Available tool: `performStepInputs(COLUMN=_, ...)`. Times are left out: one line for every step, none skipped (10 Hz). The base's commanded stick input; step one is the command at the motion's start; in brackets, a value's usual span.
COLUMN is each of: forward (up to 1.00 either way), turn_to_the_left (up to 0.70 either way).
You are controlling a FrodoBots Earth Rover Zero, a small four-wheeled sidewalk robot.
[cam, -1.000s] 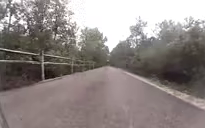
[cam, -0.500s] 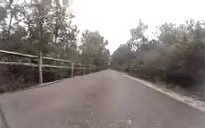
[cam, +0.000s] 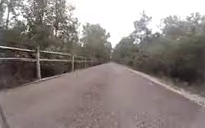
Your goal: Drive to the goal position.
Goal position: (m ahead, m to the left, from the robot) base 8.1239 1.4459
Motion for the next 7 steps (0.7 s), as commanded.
performStepInputs(forward=0.70, turn_to_the_left=0.00)
performStepInputs(forward=0.70, turn_to_the_left=0.00)
performStepInputs(forward=0.70, turn_to_the_left=0.00)
performStepInputs(forward=0.70, turn_to_the_left=0.00)
performStepInputs(forward=0.70, turn_to_the_left=0.00)
performStepInputs(forward=0.70, turn_to_the_left=0.00)
performStepInputs(forward=0.70, turn_to_the_left=0.00)
